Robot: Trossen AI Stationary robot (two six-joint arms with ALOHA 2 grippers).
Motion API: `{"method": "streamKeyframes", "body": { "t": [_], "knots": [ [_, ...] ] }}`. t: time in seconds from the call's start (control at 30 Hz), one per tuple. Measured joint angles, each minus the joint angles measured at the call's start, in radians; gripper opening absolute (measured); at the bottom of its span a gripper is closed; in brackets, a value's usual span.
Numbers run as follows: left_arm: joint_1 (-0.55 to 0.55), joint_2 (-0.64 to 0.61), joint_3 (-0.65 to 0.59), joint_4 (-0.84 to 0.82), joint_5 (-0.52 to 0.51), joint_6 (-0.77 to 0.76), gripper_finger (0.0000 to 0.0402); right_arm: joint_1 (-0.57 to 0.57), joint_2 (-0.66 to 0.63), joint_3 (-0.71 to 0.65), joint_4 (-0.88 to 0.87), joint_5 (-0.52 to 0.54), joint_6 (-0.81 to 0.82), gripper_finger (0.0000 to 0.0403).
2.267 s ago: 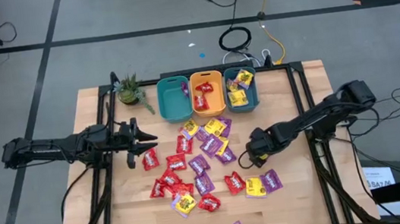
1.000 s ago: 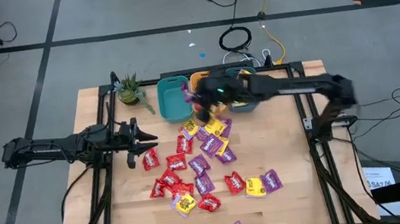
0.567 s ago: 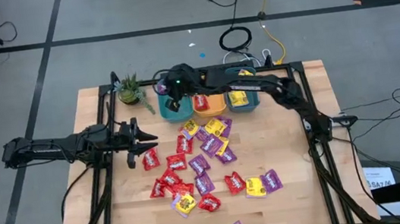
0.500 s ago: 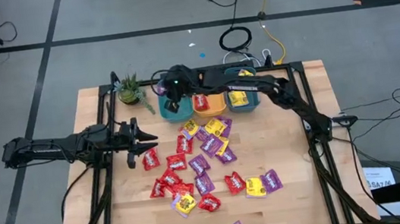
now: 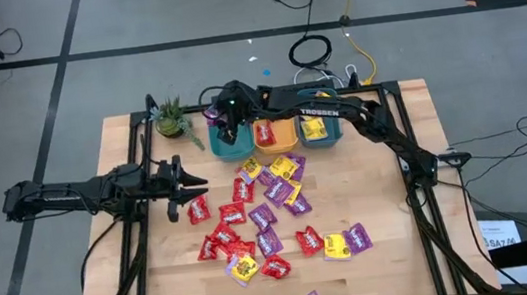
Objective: Sort candy
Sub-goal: Put the violet candy into the blue bin
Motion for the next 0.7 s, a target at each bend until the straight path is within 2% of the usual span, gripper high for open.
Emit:
{"method": "streamKeyframes", "body": {
  "t": [0.37,0.7],
  "knots": [
    [0.000,0.000,0.000,0.000,0.000,0.000,0.0123,-0.002,-0.001,0.000,0.004,0.000,0.000,0.0304],
    [0.000,0.000,0.000,0.000,-0.001,0.000,0.0123,-0.002,-0.007,0.000,-0.017,-0.005,0.000,0.0306]
  ]
}}
